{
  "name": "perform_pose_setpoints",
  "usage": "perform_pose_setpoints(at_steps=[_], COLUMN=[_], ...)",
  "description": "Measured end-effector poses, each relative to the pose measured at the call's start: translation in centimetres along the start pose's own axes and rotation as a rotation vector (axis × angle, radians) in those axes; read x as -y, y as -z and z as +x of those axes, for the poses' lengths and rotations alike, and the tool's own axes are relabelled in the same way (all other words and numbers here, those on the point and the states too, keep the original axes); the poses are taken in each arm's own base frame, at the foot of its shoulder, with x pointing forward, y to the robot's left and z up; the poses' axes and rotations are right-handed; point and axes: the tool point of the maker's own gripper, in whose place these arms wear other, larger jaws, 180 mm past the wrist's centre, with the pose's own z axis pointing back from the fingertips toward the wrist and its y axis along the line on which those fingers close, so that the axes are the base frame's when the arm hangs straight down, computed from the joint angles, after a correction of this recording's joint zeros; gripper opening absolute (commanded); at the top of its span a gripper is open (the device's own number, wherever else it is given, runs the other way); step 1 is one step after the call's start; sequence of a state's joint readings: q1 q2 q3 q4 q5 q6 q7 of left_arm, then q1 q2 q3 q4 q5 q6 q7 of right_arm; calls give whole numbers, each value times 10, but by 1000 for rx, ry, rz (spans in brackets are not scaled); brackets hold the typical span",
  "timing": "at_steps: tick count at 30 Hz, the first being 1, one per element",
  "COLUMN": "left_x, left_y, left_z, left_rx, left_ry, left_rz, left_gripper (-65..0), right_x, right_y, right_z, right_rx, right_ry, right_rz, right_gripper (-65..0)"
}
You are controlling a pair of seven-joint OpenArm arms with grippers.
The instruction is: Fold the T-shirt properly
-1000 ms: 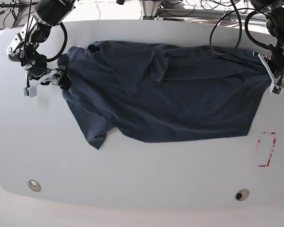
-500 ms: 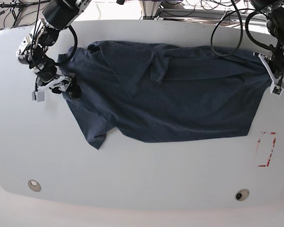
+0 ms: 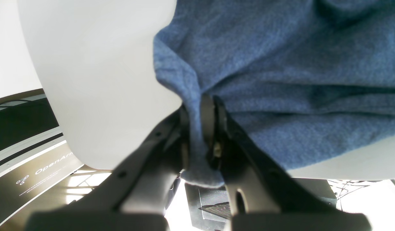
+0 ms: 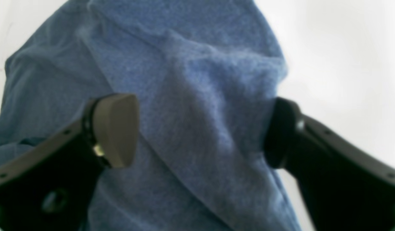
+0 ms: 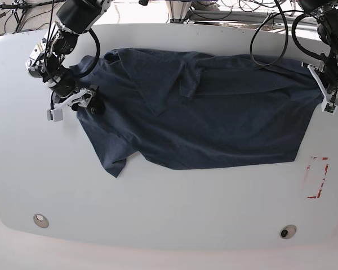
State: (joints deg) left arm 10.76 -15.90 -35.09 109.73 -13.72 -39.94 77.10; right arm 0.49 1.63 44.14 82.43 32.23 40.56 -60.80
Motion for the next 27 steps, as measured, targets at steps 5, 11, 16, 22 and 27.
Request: perform_pose_setpoints(at_steps=[5, 11, 16, 22, 27], left_x=[0, 0, 0, 0, 0], left_y=[0, 0, 0, 0, 0], left_z=[0, 0, 0, 0, 1], left_rx=[0, 1, 0, 0, 2], left_ry=[0, 0, 0, 0, -1], left_rz=[0, -1, 0, 0, 1], left_gripper=[-650, -650, -650, -650, -650], right_x=[5, 9, 13, 14, 14], right_y=[-2, -3, -5, -6, -7], right_z=[-7, -12, -11, -11, -10], right_rx=[-37, -68, -75, -77, -75], right_ry=[-5, -5, -16, -19, -24], right_rz=[-17, -31, -41, -45, -48], right_gripper=[-577, -634, -650, -650, -650])
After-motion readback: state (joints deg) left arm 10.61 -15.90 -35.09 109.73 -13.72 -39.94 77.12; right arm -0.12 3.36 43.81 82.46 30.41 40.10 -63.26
